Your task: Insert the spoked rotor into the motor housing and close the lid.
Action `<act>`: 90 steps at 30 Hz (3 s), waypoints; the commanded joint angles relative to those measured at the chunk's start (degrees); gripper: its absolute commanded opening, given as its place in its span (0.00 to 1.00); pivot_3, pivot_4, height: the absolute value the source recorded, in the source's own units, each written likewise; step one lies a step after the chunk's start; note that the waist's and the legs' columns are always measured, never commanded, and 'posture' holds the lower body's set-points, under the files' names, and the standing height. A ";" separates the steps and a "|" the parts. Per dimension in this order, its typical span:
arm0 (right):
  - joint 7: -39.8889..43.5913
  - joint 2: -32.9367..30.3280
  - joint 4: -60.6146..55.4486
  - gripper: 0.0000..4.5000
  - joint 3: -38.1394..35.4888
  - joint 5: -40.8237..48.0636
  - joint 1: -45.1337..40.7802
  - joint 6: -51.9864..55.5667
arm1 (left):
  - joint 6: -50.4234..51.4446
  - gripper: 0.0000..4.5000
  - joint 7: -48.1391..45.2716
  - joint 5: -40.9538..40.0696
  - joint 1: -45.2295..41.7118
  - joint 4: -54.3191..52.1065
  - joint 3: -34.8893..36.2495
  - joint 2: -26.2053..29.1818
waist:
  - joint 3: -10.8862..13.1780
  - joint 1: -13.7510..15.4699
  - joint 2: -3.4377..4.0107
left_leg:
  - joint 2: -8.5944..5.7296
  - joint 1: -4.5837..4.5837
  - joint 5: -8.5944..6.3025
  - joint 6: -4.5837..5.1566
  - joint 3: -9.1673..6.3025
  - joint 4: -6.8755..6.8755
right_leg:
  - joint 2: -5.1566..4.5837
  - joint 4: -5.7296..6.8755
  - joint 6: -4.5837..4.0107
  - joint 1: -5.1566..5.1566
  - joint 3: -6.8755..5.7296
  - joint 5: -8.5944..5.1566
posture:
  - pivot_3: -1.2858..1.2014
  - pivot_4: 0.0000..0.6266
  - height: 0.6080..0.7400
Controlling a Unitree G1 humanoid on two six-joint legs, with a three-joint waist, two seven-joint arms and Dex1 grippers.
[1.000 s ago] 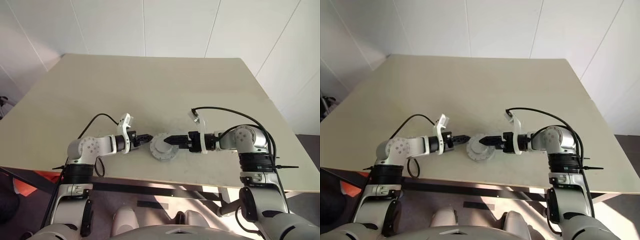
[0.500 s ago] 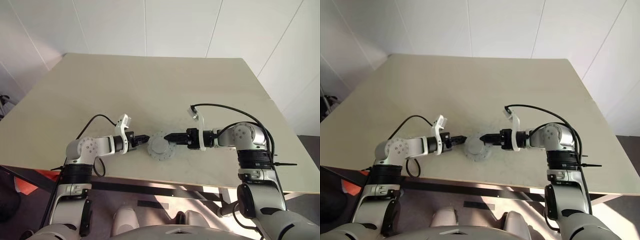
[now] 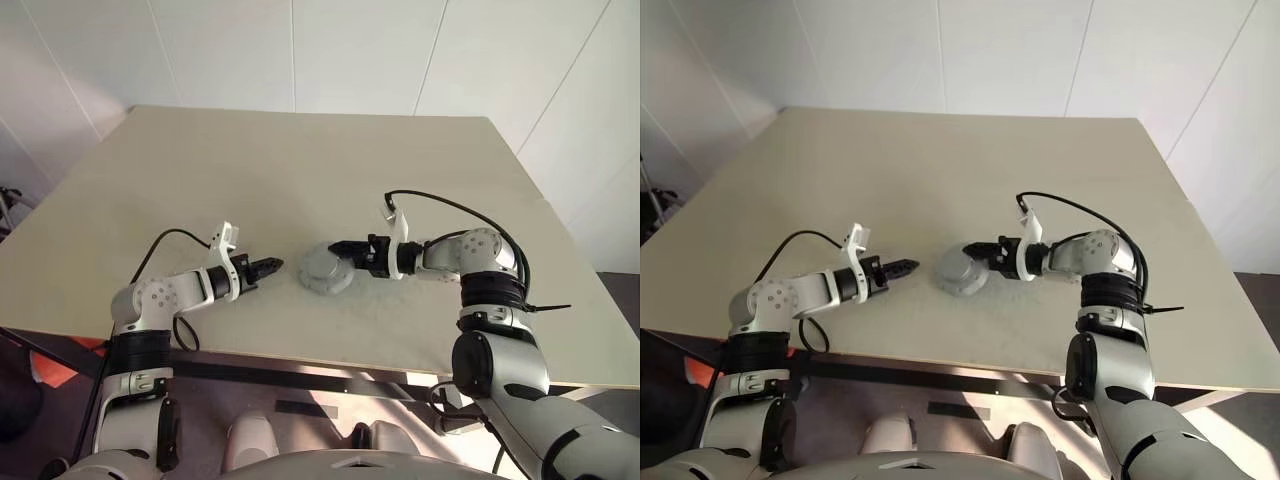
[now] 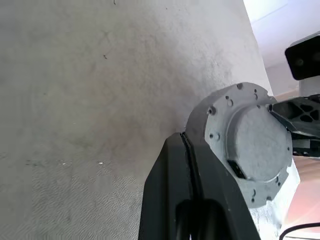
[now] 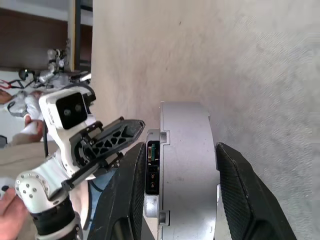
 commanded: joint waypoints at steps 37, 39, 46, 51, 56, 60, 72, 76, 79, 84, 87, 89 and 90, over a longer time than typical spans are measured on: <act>-25.79 11.97 0.90 0.44 -20.48 13.29 -11.61 -8.84 | -6.64 0.99 10.30 -19.86 1.46 -2.70 15.79 -4.62 | 0.03 -0.22 0.02 | 0.07 -0.62 0.02 -0.03 -0.03 0.14 | 0.04 0.11 0.25 -0.57 -0.10 0.17 | 0.52 0.00 1.00; -24.94 12.14 -0.40 0.44 -18.99 13.43 -11.14 -8.88 | -6.81 0.99 10.14 -20.08 1.45 -2.80 15.31 -4.43 | 0.03 -0.22 0.02 | 0.07 -0.62 0.02 -0.03 -0.03 0.14 | 0.04 0.12 0.25 -0.57 -0.10 0.17 | 0.52 0.00 1.00; -8.05 10.03 -19.68 0.44 4.42 5.47 -1.11 -21.89 | -9.08 0.99 8.36 -17.94 2.64 -5.29 11.54 -3.54 | 0.02 0.08 0.00 | 0.08 -0.62 0.02 -0.02 -0.06 0.15 | 0.03 0.08 0.26 -0.51 -0.16 0.18 | 0.52 0.00 1.00; 5.06 3.35 -27.82 0.44 25.28 -10.68 6.93 -45.92 | -22.90 0.99 2.72 -5.66 4.34 -11.85 2.37 -0.76 | 0.02 0.42 -0.04 | 0.11 -0.60 0.02 -0.02 -0.13 0.20 | 0.00 0.07 0.26 -0.39 -0.27 0.18 | 0.52 0.00 1.00; 12.71 -2.35 -24.12 0.44 34.57 -20.60 8.03 -59.20 | -39.78 0.99 -0.51 12.62 3.19 -10.83 -8.71 4.72 | 0.03 0.65 -0.05 | 0.13 -0.55 0.03 -0.03 -0.15 0.32 | 0.00 0.12 0.18 -0.32 -0.27 0.14 | 0.52 0.00 1.00; 16.56 -6.00 -19.44 0.44 40.43 -29.00 8.53 -71.02 | -45.67 0.99 -2.78 18.11 1.21 -8.68 -11.94 6.54 | 0.02 0.63 -0.07 | 0.13 -0.59 -0.01 0.03 -0.16 0.60 | -0.01 0.21 0.11 -0.25 -0.23 0.16 | 0.52 0.00 1.00; 16.74 -4.02 -2.40 0.53 39.64 -34.51 3.63 -80.43 | -50.68 1.00 -9.93 21.45 4.93 -6.38 -14.02 7.51 | 0.02 -1.07 -0.09 | 0.13 -0.52 -0.02 0.05 -0.14 1.00 | 0.01 0.90 -0.02 -0.43 0.00 0.18 | 0.52 0.00 1.00; 16.58 -2.43 0.14 0.80 38.12 -34.54 2.49 -79.42 | -50.11 1.00 -10.23 21.04 6.28 -7.29 -13.88 7.25 | 0.03 -1.07 -0.09 | 0.14 -0.51 -0.02 0.05 -0.14 1.02 | 0.02 0.94 -0.05 -0.46 0.02 0.17 | 0.52 0.00 1.00; 15.87 -0.97 2.70 1.00 37.22 -34.70 1.37 -79.36 | -49.67 1.00 -10.43 21.00 7.00 -7.61 -13.98 7.22 | 0.03 -1.01 -0.09 | 0.14 -0.51 -0.03 0.08 -0.14 1.05 | 0.02 0.94 -0.05 -0.46 0.02 0.18 | 0.52 0.00 1.00; 15.15 1.69 8.30 1.00 35.70 -34.68 -0.86 -79.64 | -48.80 1.00 -10.63 20.93 8.22 -8.84 -14.51 6.91 | 0.03 -1.02 -0.09 | 0.14 -0.51 -0.05 0.11 -0.13 1.05 | 0.02 0.93 -0.06 -0.47 0.01 0.17 | 0.52 0.00 1.00; 14.50 2.81 12.16 1.00 34.65 -34.86 -2.12 -80.51 | -48.58 1.00 -10.38 21.17 8.82 -9.58 -14.85 6.50 | 0.03 -1.01 -0.08 | 0.14 -0.52 -0.06 0.13 -0.14 1.05 | 0.02 0.94 -0.07 -0.47 0.01 0.17 | 0.52 0.00 1.00; 14.32 3.26 13.99 1.00 33.88 -34.76 -2.81 -80.81 | -48.29 1.00 -10.40 21.26 9.25 -10.08 -15.05 6.35 | 0.03 -0.96 -0.08 | 0.14 -0.53 -0.11 0.21 -0.13 1.05 | 0.01 0.93 -0.07 -0.48 0.00 0.17 | 0.52 0.00 1.00; 14.30 3.41 14.61 1.00 33.51 -34.62 -3.06 -80.80 | -48.11 1.00 -10.42 21.27 9.41 -10.29 -15.07 6.32 | 0.03 -0.97 -0.08 | 0.14 -0.53 -0.11 0.22 -0.13 1.05 | 0.01 0.93 -0.08 -0.48 0.01 0.16 | 0.52 0.00 1.00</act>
